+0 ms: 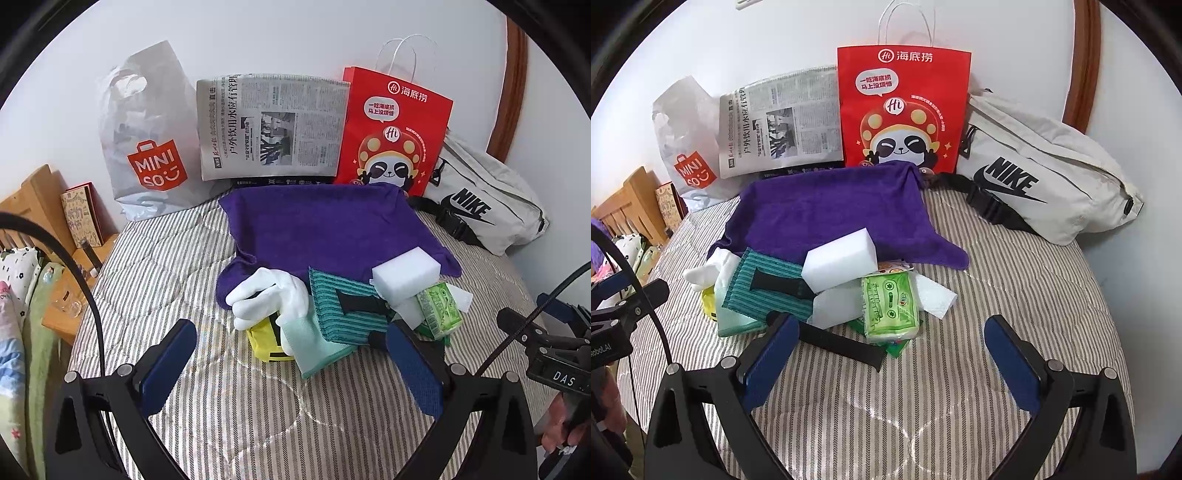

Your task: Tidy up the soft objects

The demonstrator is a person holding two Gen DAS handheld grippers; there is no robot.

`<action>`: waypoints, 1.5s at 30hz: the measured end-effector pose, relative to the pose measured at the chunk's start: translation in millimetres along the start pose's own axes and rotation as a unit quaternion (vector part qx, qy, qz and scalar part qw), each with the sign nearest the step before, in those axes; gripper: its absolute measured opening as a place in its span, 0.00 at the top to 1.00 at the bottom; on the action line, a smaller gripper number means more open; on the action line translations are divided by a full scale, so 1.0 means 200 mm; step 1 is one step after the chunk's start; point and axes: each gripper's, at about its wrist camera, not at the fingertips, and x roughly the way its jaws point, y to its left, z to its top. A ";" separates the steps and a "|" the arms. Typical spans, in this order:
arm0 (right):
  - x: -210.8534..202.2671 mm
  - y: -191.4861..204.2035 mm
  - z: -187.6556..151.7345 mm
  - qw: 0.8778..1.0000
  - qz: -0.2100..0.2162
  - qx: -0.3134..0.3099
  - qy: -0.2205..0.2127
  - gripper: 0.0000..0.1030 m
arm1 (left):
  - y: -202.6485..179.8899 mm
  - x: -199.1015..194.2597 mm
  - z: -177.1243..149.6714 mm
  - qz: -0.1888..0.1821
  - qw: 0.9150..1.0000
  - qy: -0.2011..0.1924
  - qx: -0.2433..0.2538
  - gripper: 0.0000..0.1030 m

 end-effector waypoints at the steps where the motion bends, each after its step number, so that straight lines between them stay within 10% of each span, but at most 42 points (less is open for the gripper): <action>1: 0.00 0.00 0.00 1.000 0.000 0.000 0.000 0.03 | 0.00 0.00 0.00 0.000 1.000 0.001 -0.001 0.00; 45: 0.17 0.09 -0.13 0.997 0.037 -0.062 0.014 0.12 | 0.11 0.08 0.00 0.012 0.999 0.022 -0.023 0.00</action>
